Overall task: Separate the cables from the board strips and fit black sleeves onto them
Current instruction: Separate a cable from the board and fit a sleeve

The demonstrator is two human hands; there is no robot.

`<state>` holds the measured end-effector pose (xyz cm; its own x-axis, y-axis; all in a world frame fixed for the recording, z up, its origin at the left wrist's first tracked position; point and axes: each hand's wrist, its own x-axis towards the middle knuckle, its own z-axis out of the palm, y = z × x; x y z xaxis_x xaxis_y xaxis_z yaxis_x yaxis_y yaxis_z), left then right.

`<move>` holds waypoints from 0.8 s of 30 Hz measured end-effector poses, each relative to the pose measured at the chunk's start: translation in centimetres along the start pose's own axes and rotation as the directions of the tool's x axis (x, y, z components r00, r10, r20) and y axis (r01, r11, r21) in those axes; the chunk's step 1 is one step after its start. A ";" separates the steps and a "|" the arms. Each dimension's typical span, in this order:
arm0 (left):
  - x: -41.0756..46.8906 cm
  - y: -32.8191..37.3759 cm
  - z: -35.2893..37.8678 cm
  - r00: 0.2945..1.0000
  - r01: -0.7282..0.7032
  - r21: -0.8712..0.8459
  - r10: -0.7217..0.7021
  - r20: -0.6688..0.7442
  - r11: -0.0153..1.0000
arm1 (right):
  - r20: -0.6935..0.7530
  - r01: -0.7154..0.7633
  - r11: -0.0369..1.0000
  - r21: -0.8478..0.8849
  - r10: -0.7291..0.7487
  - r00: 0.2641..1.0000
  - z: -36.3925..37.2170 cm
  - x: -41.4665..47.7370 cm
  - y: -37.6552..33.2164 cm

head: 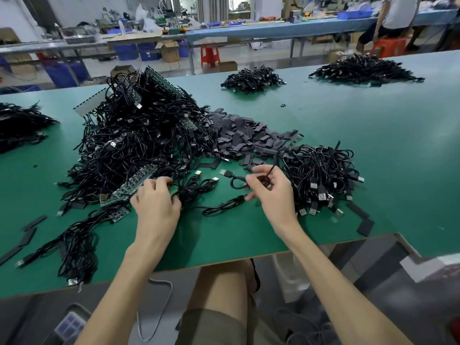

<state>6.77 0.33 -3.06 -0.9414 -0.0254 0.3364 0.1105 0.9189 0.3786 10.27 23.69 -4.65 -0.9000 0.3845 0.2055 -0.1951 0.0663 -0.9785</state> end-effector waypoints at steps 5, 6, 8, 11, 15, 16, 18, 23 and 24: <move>-0.3 2.2 0.4 0.975 -0.186 0.029 0.188 -0.116 0.982 | 0.100 0.032 0.995 -0.092 -0.023 0.995 0.6 0.0 0.0; 0.0 2.8 0.6 0.969 -0.237 -0.021 0.234 -0.081 0.971 | 0.109 0.034 0.996 -0.085 -0.025 0.994 0.6 0.0 -0.1; 1.0 4.1 1.3 0.954 -0.285 -0.241 0.298 0.018 0.928 | 0.097 0.022 0.999 -0.042 -0.018 0.995 0.5 -0.1 -0.3; 2.6 5.7 2.4 0.954 -0.158 -0.531 0.268 0.136 0.832 | 0.086 0.029 0.999 -0.038 -0.026 0.996 0.3 -0.1 -0.4; 4.5 7.7 4.6 0.907 -0.298 -0.494 0.404 0.121 0.816 | 0.115 -0.002 1.000 0.003 0.002 0.993 0.3 -0.1 -0.2; 4.9 8.5 5.0 0.875 -0.351 -0.462 0.461 0.147 0.814 | 0.117 -0.014 0.999 0.031 0.010 0.993 0.2 -0.1 -0.2; 5.7 10.1 5.9 0.810 -0.416 -0.412 0.536 0.237 0.811 | 0.122 -0.023 0.998 0.061 0.015 0.992 0.2 0.1 -0.1; 6.7 11.4 8.0 0.758 -0.542 -0.182 0.571 0.315 0.820 | 0.139 -0.004 0.998 0.065 -0.005 0.990 0.3 0.0 0.0; 6.7 11.4 8.1 0.765 -0.572 -0.118 0.580 0.281 0.812 | 0.137 -0.004 0.998 0.063 -0.004 0.991 0.3 0.1 0.0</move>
<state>-0.88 13.79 -3.44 -0.7455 0.6238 0.2348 0.6657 0.7140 0.2169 10.05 23.43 -4.67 -0.9440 0.2546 0.2101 -0.2155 0.0065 -0.9765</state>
